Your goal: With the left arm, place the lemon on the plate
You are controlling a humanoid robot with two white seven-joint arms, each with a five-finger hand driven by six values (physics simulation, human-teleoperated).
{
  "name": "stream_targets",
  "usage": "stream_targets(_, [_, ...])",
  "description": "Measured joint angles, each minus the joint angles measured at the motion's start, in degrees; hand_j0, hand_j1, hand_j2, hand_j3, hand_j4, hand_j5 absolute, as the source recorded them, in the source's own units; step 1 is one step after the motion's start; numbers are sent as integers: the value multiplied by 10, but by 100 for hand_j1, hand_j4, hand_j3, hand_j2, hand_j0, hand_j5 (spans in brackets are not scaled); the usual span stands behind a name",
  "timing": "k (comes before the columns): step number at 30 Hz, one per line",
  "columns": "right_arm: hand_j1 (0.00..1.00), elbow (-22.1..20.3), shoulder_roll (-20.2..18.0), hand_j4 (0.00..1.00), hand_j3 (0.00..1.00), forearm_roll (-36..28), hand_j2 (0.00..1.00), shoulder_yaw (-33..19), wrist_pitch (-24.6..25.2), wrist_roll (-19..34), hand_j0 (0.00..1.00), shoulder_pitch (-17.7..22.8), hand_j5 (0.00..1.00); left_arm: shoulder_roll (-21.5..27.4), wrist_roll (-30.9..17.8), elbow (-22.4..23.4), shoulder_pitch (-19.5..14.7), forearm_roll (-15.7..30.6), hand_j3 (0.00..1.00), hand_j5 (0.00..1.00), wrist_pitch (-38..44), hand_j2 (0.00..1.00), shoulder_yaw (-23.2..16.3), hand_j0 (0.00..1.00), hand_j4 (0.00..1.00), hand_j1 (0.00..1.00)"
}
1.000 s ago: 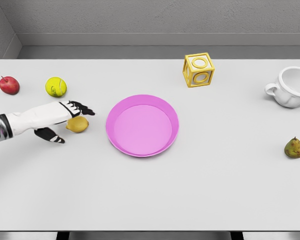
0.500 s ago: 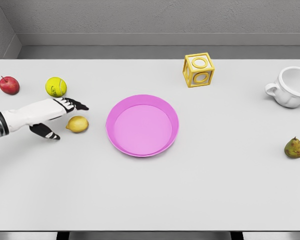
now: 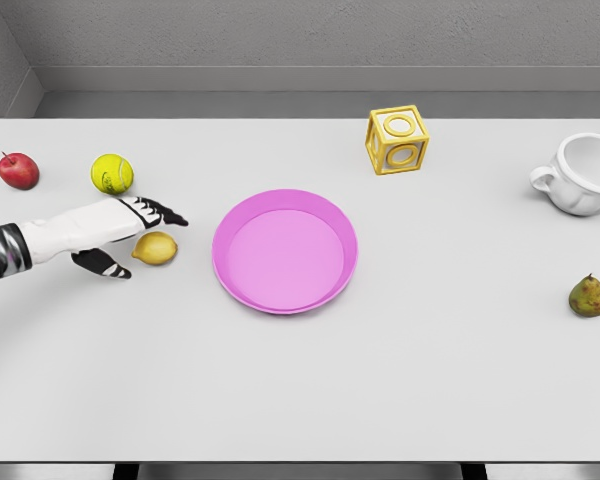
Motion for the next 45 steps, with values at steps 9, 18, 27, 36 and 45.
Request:
stream_targets(9, [100, 0, 0, 100, 100, 0, 100, 0, 0, 0, 100, 0, 100, -4, 0, 2, 2, -18, 77, 77, 0, 77, -1, 77, 77, 77])
stream_targets(18, [100, 0, 0, 100, 100, 0, 100, 0, 0, 0, 100, 0, 100, -5, 1, 0, 5, -23, 67, 67, 0, 67, -1, 67, 67, 67])
stream_targets(27, [100, 0, 0, 100, 100, 0, 100, 0, 0, 0, 100, -1, 100, -4, 1, -1, 7, -23, 59, 59, 1, 59, -2, 59, 59, 59])
stream_targets(36, [100, 0, 0, 100, 100, 0, 100, 0, 0, 0, 100, 0, 100, -2, 1, -3, 5, -24, 53, 53, 0, 53, -1, 53, 53, 53])
stream_targets(45, [100, 0, 0, 100, 100, 0, 100, 0, 0, 0, 100, 0, 100, -1, 1, -19, 4, -24, 53, 53, 0, 53, 4, 53, 53, 53])
